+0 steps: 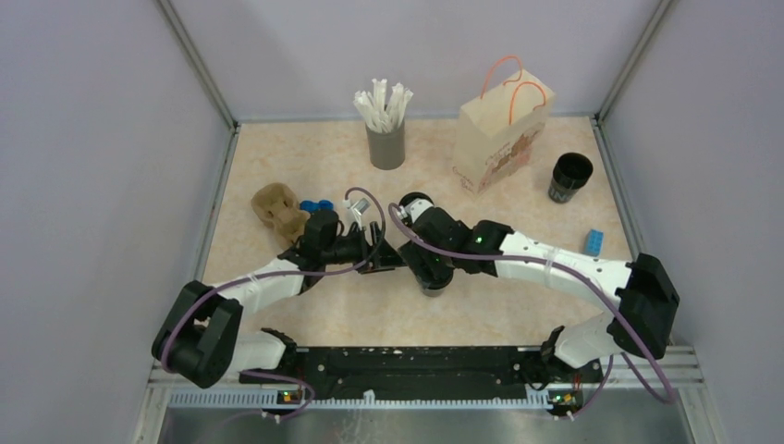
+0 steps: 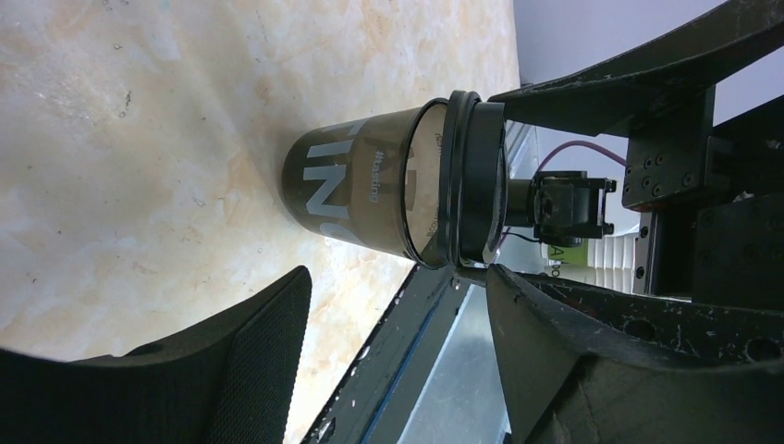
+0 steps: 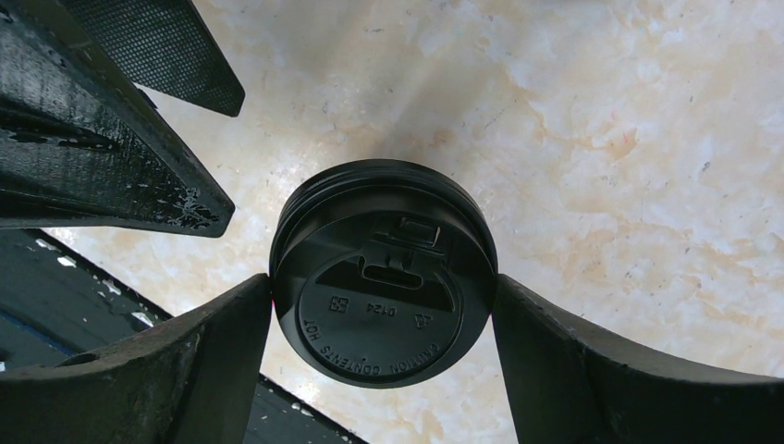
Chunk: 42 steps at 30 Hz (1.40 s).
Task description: Pack the takeout coffee
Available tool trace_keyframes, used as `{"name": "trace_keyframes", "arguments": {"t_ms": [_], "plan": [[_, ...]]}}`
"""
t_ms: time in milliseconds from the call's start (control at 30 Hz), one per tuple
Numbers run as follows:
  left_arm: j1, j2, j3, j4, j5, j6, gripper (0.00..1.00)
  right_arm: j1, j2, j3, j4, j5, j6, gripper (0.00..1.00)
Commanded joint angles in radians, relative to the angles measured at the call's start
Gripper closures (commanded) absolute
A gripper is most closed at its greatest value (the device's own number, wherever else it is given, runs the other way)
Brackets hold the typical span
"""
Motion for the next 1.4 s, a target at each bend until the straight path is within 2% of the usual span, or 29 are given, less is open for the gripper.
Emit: {"name": "trace_keyframes", "arguments": {"t_ms": [0,133,200,267,567,867,933,1000,1100,1167,1233,1367], "plan": [[-0.005,0.017,-0.001,0.052,0.002,0.005,0.25,0.013,0.017,0.032,-0.008,-0.006,0.005,0.17],[-0.005,0.023,0.002,0.052,-0.001,0.008,0.25,0.013,0.022,0.039,-0.015,-0.001,0.008,0.15],[-0.005,0.027,0.003,0.052,-0.002,0.009,0.25,0.013,0.023,0.04,-0.018,0.0,0.007,0.07],[-0.005,0.033,0.006,0.053,-0.001,0.011,0.25,0.013,0.024,0.043,-0.022,0.001,0.006,0.06],[-0.007,0.07,0.019,0.059,0.0,0.018,0.29,0.013,-0.001,0.062,-0.033,-0.006,0.01,0.09],[-0.026,0.083,0.052,0.037,-0.006,0.061,0.29,-0.021,-0.138,0.022,0.007,-0.043,0.029,0.1],[-0.033,0.091,0.06,0.04,-0.006,0.068,0.29,-0.061,-0.176,-0.012,0.039,-0.083,0.032,0.14],[-0.042,0.099,0.068,0.041,-0.006,0.076,0.29,-0.109,-0.216,-0.06,0.092,-0.169,0.028,0.24],[-0.053,0.113,0.083,0.046,-0.004,0.083,0.28,-0.197,-0.285,-0.152,0.222,-0.353,0.035,0.51],[-0.063,0.125,0.092,0.059,-0.004,0.087,0.28,-0.229,-0.319,-0.2,0.283,-0.41,0.042,0.63],[-0.066,0.142,0.101,0.071,-0.004,0.084,0.28,-0.265,-0.335,-0.249,0.334,-0.485,0.052,0.69],[-0.074,0.161,0.103,0.119,0.013,0.068,0.27,-0.293,-0.331,-0.302,0.402,-0.559,0.06,0.73]]}}
